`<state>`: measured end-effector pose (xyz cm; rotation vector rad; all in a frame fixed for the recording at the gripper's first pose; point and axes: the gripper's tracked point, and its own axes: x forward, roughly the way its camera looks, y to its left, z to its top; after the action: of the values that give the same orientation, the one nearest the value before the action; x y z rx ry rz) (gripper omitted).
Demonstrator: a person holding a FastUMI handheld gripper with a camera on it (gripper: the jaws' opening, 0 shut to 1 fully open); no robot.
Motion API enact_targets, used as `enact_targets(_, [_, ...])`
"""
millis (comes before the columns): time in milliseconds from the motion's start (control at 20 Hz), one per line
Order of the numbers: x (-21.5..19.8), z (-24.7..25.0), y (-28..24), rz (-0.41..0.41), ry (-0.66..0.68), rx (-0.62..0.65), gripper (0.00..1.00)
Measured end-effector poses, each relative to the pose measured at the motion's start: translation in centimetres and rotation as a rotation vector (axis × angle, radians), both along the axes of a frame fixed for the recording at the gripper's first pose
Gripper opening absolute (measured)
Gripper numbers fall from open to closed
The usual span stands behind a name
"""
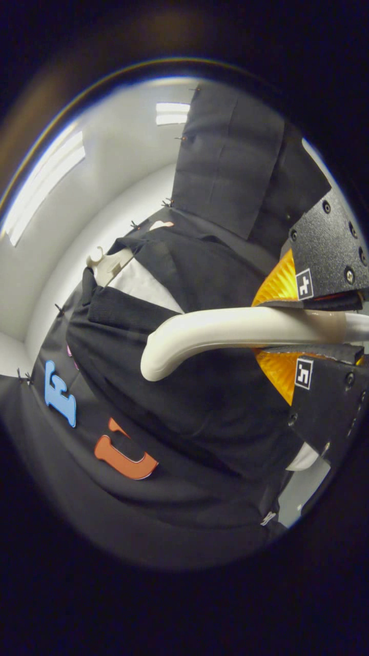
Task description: Iron the clothes twice with a garment steamer, once on the left side and once on the right side.
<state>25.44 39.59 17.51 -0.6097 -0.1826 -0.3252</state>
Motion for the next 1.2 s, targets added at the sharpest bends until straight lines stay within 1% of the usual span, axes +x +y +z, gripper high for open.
enact_targets(200, [-0.2, -2.1, 0.2, 0.012, 0.020, 0.002, 0.28])
enact_targets(300, [0.0, -4.0, 0.2, 0.025, 0.062, 0.014, 0.28])
enact_targets(350, [0.3, -5.3, -0.2, 0.018, 0.094, 0.032, 0.28])
enact_targets(850, [-0.3, -11.1, -1.0, 0.010, 0.161, -0.006, 0.28])
enact_targets(1200, [-0.6, -14.7, -0.9, 0.026, 0.209, -0.001, 0.28])
